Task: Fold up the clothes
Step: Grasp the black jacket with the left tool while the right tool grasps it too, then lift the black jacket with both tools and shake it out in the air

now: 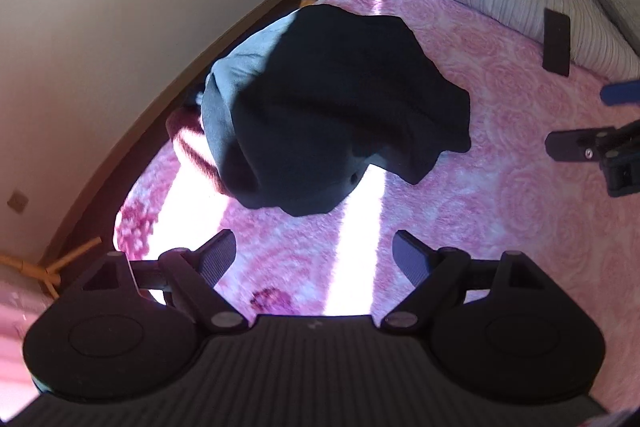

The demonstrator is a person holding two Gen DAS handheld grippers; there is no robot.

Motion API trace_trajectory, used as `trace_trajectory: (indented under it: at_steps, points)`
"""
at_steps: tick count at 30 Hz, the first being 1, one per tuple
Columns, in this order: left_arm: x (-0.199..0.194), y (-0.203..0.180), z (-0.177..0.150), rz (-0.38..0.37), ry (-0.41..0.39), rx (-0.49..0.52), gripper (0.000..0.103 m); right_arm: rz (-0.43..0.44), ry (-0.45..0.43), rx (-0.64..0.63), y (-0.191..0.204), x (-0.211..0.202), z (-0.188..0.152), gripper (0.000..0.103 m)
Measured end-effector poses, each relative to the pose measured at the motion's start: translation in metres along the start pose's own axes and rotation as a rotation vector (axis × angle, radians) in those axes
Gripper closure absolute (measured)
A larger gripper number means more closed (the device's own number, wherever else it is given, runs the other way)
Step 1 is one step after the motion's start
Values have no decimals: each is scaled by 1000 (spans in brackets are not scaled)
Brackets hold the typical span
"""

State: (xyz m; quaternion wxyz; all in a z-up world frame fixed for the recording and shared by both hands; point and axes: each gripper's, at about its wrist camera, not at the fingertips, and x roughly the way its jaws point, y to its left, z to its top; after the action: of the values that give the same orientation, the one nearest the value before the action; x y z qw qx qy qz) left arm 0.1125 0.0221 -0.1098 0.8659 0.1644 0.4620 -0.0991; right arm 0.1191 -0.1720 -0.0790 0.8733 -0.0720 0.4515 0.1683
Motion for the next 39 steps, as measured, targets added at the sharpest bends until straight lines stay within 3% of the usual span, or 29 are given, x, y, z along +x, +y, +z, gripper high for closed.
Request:
trace_trajectory:
  at_steps: [7,11,17,19,20,21,22,23,24,25,26,33,36,39]
  points:
    - [90,-4,-19,30,-141,459,20,23,42,-377,33,86,-12,0]
    - [150,-9,-31,3,-160,628,20,8,25,-570,48,148,-29,0]
    - [190,2,-37,-68,-221,766,31,-22,1,-789,64,231,-34,0]
    - [193,11,-31,-107,-224,748,44,-26,12,-879,68,253,-34,0]
    - [192,16,-25,-130,-216,722,56,-28,16,-893,68,258,-31,1]
    - [190,23,-17,-159,-209,685,67,-25,24,-886,66,260,-26,12]
    - [187,30,-9,-187,-207,650,71,-21,32,-879,64,262,-21,27]
    - [184,36,-1,-208,-209,624,78,-18,40,-872,62,264,-15,66]
    - [181,41,6,-229,-212,597,81,-8,43,-854,58,262,-8,80]
    - [178,46,13,-245,-216,578,82,9,43,-825,53,256,1,83]
    - [174,47,21,-254,-227,569,85,23,41,-800,48,251,9,94]
    - [130,36,61,-279,-393,585,92,-19,-118,-673,-8,188,73,99]
    - [100,20,61,-284,-439,620,93,-10,-154,-658,-23,148,71,100]
    - [61,-5,46,-309,-457,678,93,-8,-179,-646,-30,98,42,100]
